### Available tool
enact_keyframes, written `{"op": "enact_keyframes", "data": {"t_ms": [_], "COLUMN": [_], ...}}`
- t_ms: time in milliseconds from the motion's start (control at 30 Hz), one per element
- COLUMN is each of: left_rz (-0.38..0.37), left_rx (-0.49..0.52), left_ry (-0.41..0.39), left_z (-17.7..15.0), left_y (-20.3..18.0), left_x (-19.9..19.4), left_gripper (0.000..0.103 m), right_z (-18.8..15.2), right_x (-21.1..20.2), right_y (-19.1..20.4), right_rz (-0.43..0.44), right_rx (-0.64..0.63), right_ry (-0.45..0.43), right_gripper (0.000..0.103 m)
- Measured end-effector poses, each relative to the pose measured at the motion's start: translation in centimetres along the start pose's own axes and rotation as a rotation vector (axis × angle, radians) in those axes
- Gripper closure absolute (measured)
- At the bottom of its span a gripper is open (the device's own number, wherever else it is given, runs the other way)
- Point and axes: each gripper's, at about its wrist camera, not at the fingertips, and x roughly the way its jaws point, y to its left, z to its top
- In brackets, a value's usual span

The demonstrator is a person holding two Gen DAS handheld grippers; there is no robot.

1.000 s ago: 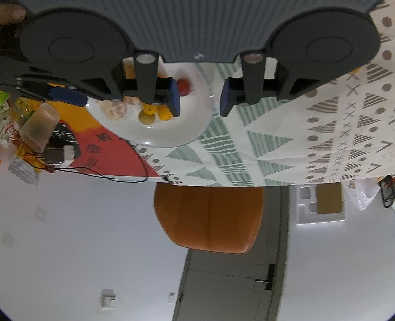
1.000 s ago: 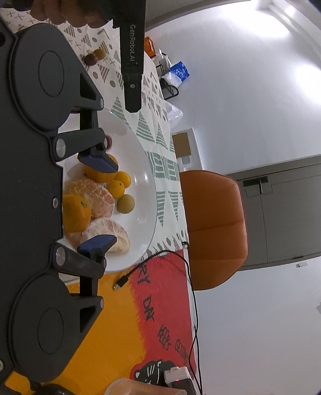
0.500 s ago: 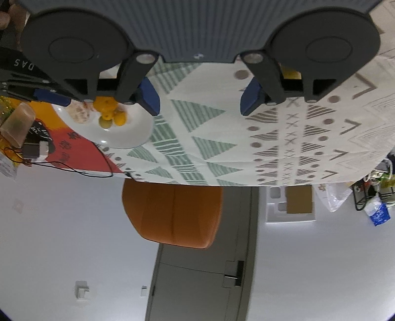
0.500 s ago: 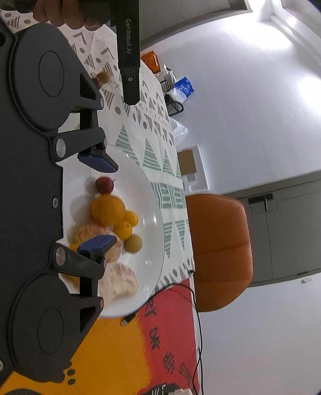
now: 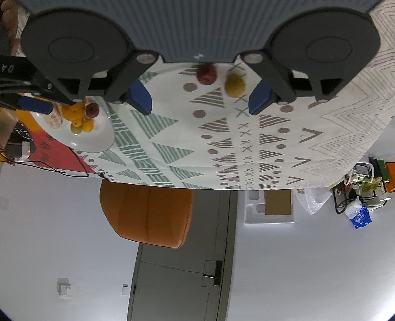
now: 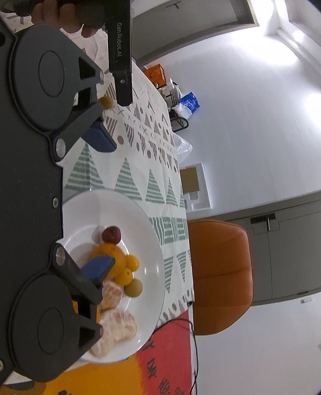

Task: Organize fruits
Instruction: 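Withdraw both tools toward the last fruit on the table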

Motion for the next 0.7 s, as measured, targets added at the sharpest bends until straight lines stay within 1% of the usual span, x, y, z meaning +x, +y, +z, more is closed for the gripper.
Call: {"op": "enact_keyframes", "data": {"t_ms": [67,133,200,267,700], "left_rz": [0.013,0.031,0.046,0.042,0.061], "left_rx": [0.003,0.006,0.001,-0.01,-0.036], "left_ry": [-0.003,-0.009,0.0,0.01,0.032], "left_z": [-0.1,-0.3,-0.5,-0.7,-1.2], "left_y": [0.5,1.1,1.7,2.4,5.5], "left_x": [-0.1,-0.1,-0.1,-0.1,-0.5], "left_gripper": [0.017,0.016,0.014,0.013,0.013], "right_z": [0.1,0.2,0.3,0.3,0.0], "right_x": [0.1,0.3,0.6,0.9,2.5], "right_y": [0.6,1.0,1.4,2.0,5.4], "right_rz": [0.005,0.016,0.022,0.03,0.09], "right_rx": [-0.008,-0.013,-0.016,-0.024,-0.067], "right_ry": [0.001,0.005,0.011,0.019,0.063], "right_gripper": [0.003,0.0,0.0,0.0,0.0]}}
